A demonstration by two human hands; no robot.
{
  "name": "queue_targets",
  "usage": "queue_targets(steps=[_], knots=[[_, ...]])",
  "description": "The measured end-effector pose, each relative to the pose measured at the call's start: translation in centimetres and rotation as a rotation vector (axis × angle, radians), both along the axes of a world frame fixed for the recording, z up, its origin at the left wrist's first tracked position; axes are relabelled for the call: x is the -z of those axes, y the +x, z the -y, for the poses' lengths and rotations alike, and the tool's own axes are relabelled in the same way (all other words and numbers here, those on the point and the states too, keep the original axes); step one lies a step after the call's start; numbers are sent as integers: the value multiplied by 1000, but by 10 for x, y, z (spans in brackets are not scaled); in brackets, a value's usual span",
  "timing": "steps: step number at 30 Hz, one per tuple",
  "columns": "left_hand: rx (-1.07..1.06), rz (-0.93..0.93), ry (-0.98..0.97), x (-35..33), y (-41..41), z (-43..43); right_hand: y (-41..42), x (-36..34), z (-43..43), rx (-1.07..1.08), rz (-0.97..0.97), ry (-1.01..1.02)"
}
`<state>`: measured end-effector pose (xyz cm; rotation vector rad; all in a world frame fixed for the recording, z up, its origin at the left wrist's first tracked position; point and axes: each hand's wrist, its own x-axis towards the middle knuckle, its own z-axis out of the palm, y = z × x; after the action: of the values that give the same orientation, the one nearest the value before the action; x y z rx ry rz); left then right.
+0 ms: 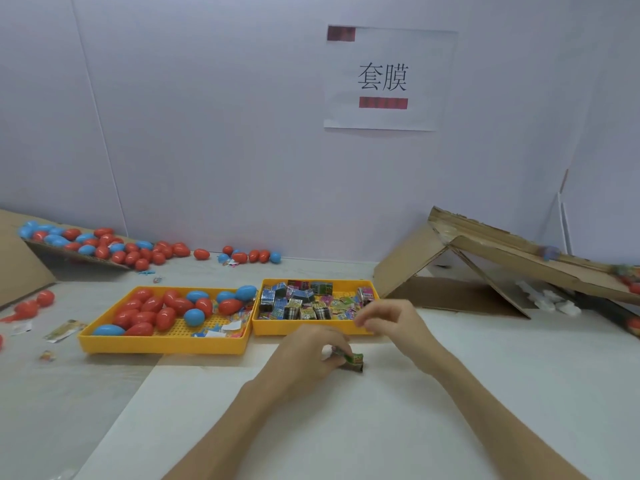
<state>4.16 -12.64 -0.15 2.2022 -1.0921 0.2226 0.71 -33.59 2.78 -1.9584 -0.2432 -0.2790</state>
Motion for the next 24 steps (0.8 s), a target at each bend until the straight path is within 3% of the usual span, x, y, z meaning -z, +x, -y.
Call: queue_targets(steps=[2, 6, 12, 18, 24], knots=[[-22, -3, -16, -3, 1, -2, -5, 4, -2, -57, 0, -186], [-98, 11, -66, -10, 4, -9, -7, 4, -2, -114, -34, -297], [-561, 162, -294, -23, 19, -35, -10, 0, 4, -189, -89, -404], [-911, 40, -148, -18, 40, -71, -7, 3, 0, -190, -56, -495], [-968, -40, 78, -14, 42, -73, -7, 4, 0, -135, -40, -454]])
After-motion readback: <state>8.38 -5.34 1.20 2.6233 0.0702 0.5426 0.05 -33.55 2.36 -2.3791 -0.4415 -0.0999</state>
